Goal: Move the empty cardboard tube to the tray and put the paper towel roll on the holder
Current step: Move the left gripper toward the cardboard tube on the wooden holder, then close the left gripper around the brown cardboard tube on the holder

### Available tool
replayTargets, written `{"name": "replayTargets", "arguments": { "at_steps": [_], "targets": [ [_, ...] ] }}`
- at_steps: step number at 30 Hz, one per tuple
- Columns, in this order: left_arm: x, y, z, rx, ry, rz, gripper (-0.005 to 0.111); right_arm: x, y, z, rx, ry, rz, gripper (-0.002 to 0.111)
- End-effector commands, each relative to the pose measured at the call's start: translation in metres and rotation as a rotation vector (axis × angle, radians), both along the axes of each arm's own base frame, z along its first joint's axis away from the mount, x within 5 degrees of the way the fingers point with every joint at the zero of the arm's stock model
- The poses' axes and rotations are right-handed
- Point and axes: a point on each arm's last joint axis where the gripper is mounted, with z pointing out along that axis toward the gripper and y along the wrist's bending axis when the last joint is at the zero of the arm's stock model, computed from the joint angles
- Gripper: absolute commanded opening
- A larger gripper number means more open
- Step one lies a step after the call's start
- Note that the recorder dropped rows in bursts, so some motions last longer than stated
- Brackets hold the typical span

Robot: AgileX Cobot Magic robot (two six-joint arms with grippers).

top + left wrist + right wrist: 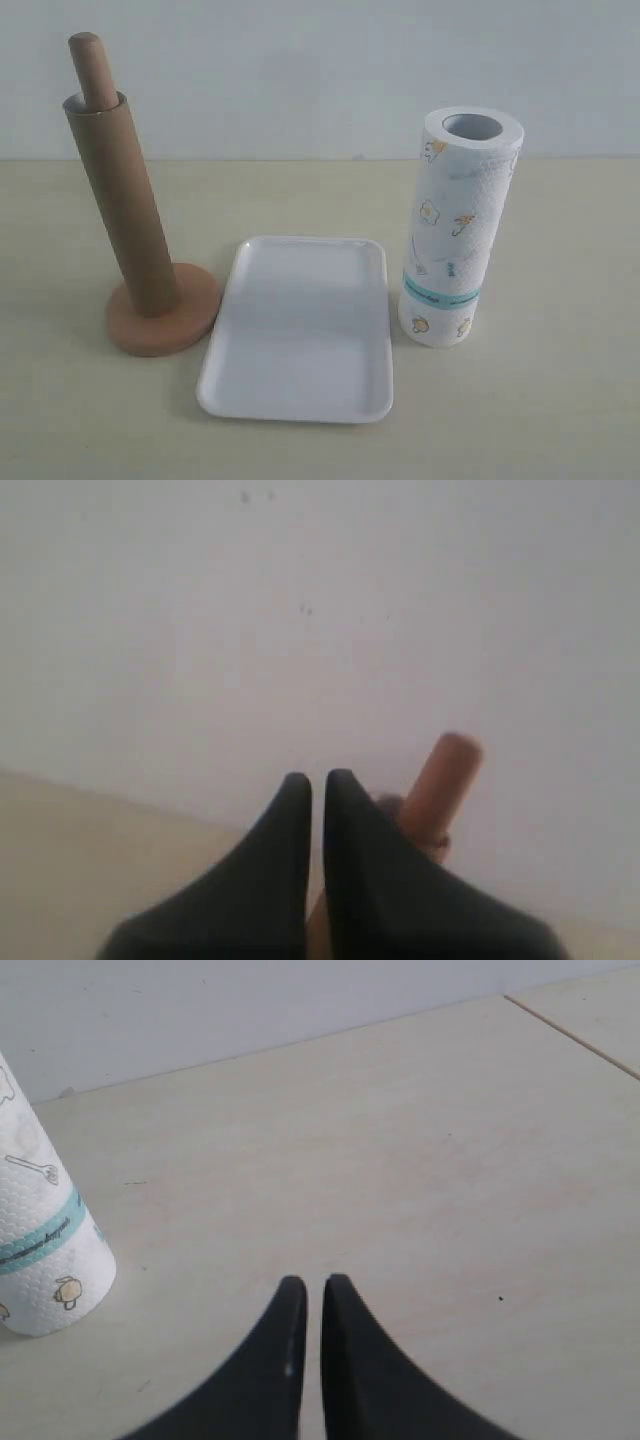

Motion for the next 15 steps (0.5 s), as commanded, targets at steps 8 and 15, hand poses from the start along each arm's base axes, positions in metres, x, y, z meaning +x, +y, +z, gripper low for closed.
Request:
{"name": "replayTargets", "arguments": {
  "at_steps": [8,15],
  "targets": [
    [0.028,-0.021,-0.083,0.139,0.120,-0.212,0.004,0.000,0.000,0.001,-0.002,-0.013,-0.004,0.005],
    [0.035,-0.025,-0.087,0.179,0.018,-0.250,0.004,0.000,0.000,0.001,-0.004,-0.013,-0.004,0.005]
  ]
}}
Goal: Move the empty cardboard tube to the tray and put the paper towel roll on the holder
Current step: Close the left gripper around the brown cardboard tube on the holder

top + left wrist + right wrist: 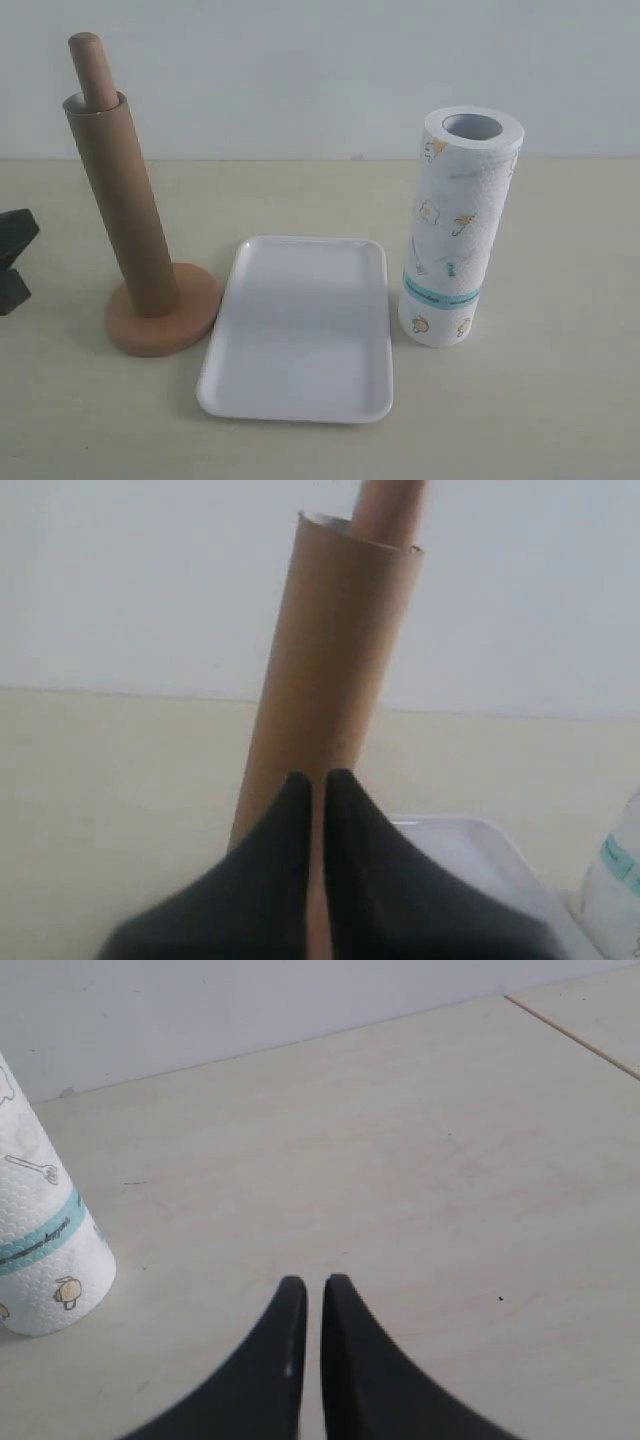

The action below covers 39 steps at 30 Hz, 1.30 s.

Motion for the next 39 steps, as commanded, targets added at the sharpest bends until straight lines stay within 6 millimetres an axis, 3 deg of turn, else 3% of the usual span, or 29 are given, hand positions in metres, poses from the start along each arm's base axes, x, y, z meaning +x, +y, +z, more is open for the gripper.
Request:
{"name": "replayTargets", "arguments": {
  "at_steps": [1,6,10,17,20,25,28,33,39],
  "targets": [
    [0.004,-0.002,0.004,-0.032,-0.104,-0.024,0.004,0.000,0.000,0.001,-0.004,-0.013,-0.004,0.005],
    [0.002,-0.004,0.015,-0.073,-0.221,-0.045,0.004,0.000,0.000,0.001,-0.002,-0.013,-0.004,0.005],
    [0.003,-0.005,0.014,-0.056,-0.209,-0.056,0.004,0.000,0.000,0.001,-0.002,-0.013,-0.004,0.005],
    [0.011,-0.011,-0.004,0.194,-0.135,-0.130,0.006,0.000,0.000,0.001,-0.002,-0.013,-0.004,0.005],
    [0.014,-0.011,-0.007,0.184,-0.147,-0.126,0.021,0.000,0.000,0.001,-0.002,-0.013,-0.004,0.005],
    [0.025,-0.012,-0.021,0.190,-0.100,-0.132,0.064,0.000,0.000,0.001,-0.002,-0.013,-0.004,0.005],
    [0.030,-0.009,-0.030,0.152,-0.079,-0.088,0.080,0.000,0.000,0.001,-0.002,-0.013,-0.004,0.005],
    [0.037,-0.008,-0.052,0.198,0.000,-0.083,0.085,0.000,0.000,0.001,-0.002,-0.013,-0.004,0.005],
    [0.057,-0.012,-0.059,0.196,0.007,-0.113,0.085,0.000,0.000,0.001,-0.002,-0.013,-0.004,0.005]
  ]
}}
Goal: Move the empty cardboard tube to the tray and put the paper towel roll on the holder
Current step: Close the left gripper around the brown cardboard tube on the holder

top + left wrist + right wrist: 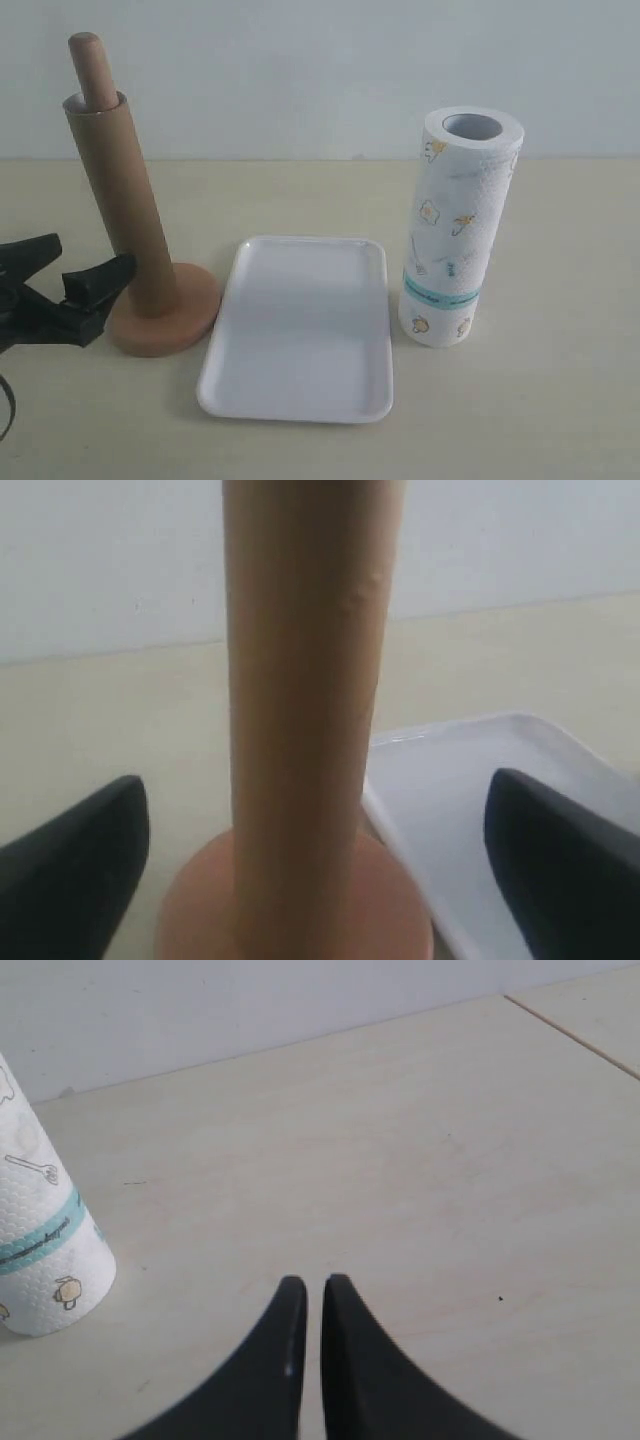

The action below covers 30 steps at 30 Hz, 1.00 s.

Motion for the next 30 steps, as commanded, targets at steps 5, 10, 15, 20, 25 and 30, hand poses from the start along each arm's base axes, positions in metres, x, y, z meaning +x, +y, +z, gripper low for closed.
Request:
{"name": "replayTargets", "arguments": {
  "at_steps": [5,10,15,20,25,30],
  "targets": [
    [0.023,-0.003,0.002,-0.016,-0.041,-0.021,0.085,0.000,0.000,0.001,-0.001,-0.011,-0.004,0.005],
    [0.031,-0.006,0.008,-0.023,-0.073,-0.040,0.085,0.000,0.000,0.001,-0.001,-0.011,-0.004,0.005],
    [0.039,-0.007,0.014,-0.022,-0.108,-0.051,0.085,0.000,0.000,0.001,-0.001,-0.011,-0.004,0.005],
    [0.047,-0.008,0.020,-0.038,-0.134,-0.057,0.085,0.000,0.000,0.001,-0.001,-0.011,-0.004,0.005],
    [0.052,-0.009,0.025,-0.072,-0.142,-0.056,0.083,0.000,0.000,0.001,-0.001,-0.011,-0.004,0.005],
    [0.056,-0.011,0.028,-0.088,-0.150,-0.078,0.069,0.000,0.000,0.001,-0.001,-0.011,-0.004,0.005]
  ]
}}
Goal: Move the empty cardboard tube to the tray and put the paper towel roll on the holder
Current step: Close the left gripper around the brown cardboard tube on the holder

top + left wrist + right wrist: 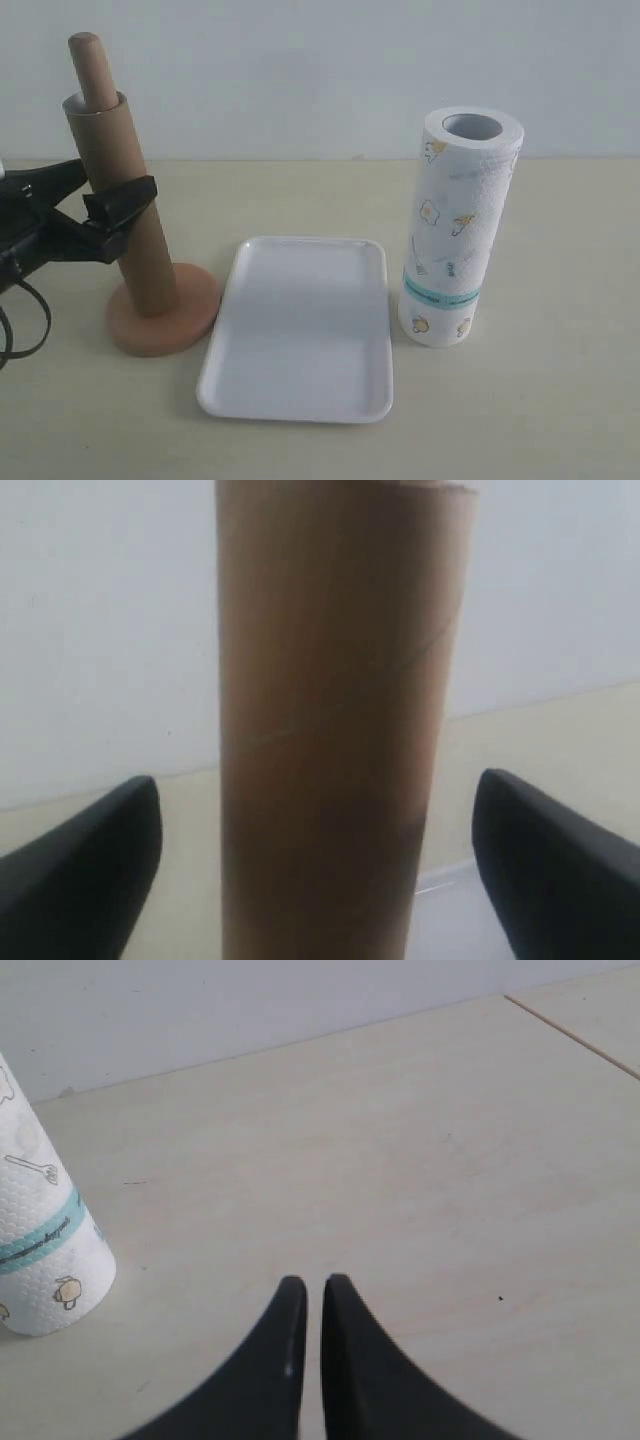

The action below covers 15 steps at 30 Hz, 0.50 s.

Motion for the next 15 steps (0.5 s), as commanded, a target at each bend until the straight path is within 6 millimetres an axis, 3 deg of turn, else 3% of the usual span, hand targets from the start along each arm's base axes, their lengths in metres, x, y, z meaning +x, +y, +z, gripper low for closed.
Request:
{"name": "replayTargets", "arguments": {
  "at_steps": [1,4,13,15],
  "targets": [
    [0.0032,-0.0026,0.0006,-0.023,0.018,-0.030,0.065,-0.0001,-0.0003,0.0008,-0.001,-0.011,-0.004,0.005],
    [0.0040,-0.0039,-0.0011,-0.006,0.040,-0.045,0.059,-0.0001,-0.0003,0.0008,-0.001,-0.011,-0.004,0.005],
    [0.0042,-0.0034,-0.0018,-0.006,0.049,-0.038,0.061,-0.0001,-0.0003,0.0008,-0.001,-0.011,-0.004,0.005],
    [0.0051,-0.0017,-0.0018,-0.013,0.052,-0.017,0.056,-0.0001,-0.0003,0.0008,-0.001,-0.011,-0.004,0.005]
  ]
}}
